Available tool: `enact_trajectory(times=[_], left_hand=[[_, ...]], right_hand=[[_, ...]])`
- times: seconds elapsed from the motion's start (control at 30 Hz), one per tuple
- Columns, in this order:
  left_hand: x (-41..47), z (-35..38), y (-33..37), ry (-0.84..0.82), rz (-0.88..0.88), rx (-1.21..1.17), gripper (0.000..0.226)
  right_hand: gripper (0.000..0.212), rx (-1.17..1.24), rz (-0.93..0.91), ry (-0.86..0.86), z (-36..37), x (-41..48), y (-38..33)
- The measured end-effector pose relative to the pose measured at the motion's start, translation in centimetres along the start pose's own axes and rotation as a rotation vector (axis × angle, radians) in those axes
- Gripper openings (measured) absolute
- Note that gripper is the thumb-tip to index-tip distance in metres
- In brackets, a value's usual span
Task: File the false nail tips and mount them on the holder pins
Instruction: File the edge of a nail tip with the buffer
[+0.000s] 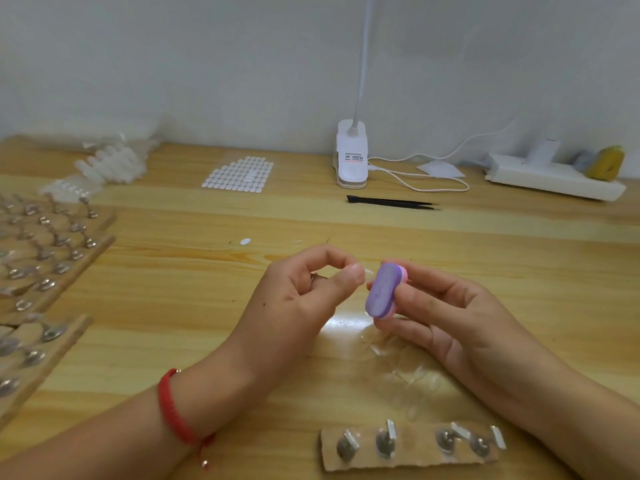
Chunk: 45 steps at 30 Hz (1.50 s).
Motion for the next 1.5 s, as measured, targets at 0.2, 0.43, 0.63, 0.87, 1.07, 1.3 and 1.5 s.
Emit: enact_trajectory(times=[0.2,0.43,0.63,0.87,1.07,1.3,1.5], left_hand=[[-0.1,0.3,-0.2,-0.051,0.007,0.073,0.014],[0.1,0.6,-0.8,-0.078,-0.003,0.094,0.013],[0.2,0.7,-1.1,-0.090,-0.012,0.115,0.015],[0.2,0.9,-1.2,-0.112,-0.022,0.130,0.016],[0.2,0.8,-1.3,-0.108,-0.027,0.147,0.017],[0.3,0.7,-1.2,-0.096,-0.021,0.137,0.018],[0.3,0.6,-1.1,-0.080,-0.028,0.100,0.015]], right_hand=[[0.029,-0.030,-0.021,-0.013,0.2,-0.1,-0.1],[0.030,-0.060,0.028,-0.038,0.4,-0.2,0.1],[0.034,-0.016,0.032,0.002,0.0,-0.3,0.1],[0.032,-0.007,0.052,0.001,-0.2,0.0,0.3],[0.034,-0.016,0.044,0.010,-0.2,0.0,0.3],[0.038,-0.041,0.022,0.016,0.0,-0.1,0.3],[0.034,-0.034,0.008,0.011,0.0,-0.2,0.1]])
Point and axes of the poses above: each hand's wrist, its own x-axis towards the middle knuckle, its own z-axis out of the palm, y = z × x, the point moved 8 cm from there along x, towards the middle knuckle, and after that the axes turned 1 degree about z, right-handed, at the moved point
